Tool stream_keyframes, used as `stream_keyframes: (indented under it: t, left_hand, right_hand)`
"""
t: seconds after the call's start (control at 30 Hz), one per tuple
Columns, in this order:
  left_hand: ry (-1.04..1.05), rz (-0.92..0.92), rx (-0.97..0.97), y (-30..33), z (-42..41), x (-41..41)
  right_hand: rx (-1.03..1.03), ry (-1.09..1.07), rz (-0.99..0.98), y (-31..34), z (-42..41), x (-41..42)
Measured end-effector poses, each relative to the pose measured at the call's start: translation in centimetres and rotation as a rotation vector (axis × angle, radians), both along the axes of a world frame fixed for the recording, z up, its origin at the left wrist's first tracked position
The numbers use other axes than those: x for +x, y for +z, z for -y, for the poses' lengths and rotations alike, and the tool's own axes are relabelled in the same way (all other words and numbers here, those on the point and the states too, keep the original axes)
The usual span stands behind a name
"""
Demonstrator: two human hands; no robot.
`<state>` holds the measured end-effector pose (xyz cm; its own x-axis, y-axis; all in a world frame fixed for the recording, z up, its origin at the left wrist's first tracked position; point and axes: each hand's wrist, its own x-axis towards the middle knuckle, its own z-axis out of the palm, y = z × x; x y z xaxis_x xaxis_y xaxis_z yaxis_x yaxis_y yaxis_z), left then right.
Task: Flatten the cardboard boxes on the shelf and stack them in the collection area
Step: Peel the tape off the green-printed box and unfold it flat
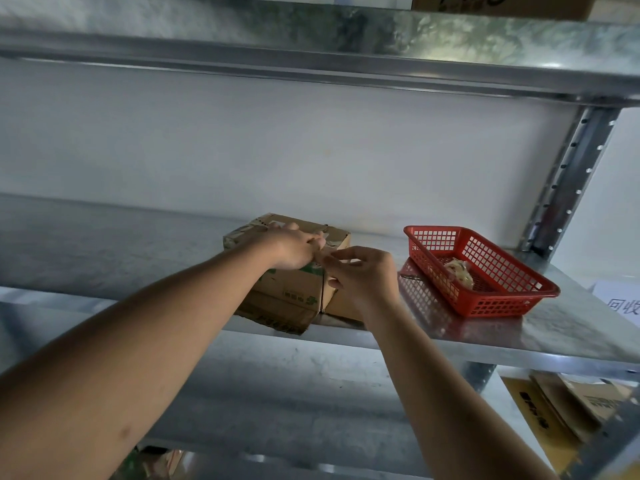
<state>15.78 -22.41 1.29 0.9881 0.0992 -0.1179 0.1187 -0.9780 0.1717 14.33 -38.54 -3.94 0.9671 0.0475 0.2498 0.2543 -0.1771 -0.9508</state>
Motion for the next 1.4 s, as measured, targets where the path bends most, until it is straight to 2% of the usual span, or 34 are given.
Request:
stream_keyframes:
  t: [0.1, 0.33, 0.53, 0.7, 0.8, 0.9, 1.03, 1.23, 1.4]
  left_hand:
    - [0.009, -0.017, -0.006, 0.1, 0.7, 0.5]
    - [0.005, -0.003, 0.001, -0.4, 1.6, 1.4]
    - [-0.293, 0.044, -0.123, 0.0, 0.6, 1.1]
    - [-0.376, 0.124, 0.118, -0.4, 0.5, 1.2]
    - [-0.393, 0.140, 0.094, -0.9, 0.3, 1.8]
    - [-0.404, 0.142, 0.069, -1.5, 0.5, 2.8]
    - [-0.404, 0.178, -0.023, -2.0, 0.8, 4.1]
    - [-0.425, 0.221, 0.052, -2.6, 1.0, 5.7]
    - [-0.443, 0.267, 0.083, -3.1, 0.8, 6.1]
  right_hand:
    - [-0.183, -0.089, 0.087, 0.1, 0.6, 0.4]
    - [-0.374, -0.244, 0.193, 0.5, 2.3, 0.5]
    - [-0.367, -0.313, 0.201, 0.5, 3.5, 1.2]
    - [-0.480, -0.333, 0.284, 0.3, 2.7, 0.8]
    - [-0.526, -0.314, 0.277, 0.7, 2.6, 0.7]
    - [-0.474, -0.317, 0.224, 1.7, 2.5, 1.0]
    - [-0.290, -0.305, 0.102, 2.3, 2.5, 0.7]
    - [-0.059, -0.327, 0.066, 1.7, 2.2, 0.6]
    - [0.003, -0.423, 0.068, 1.1, 1.5, 1.0]
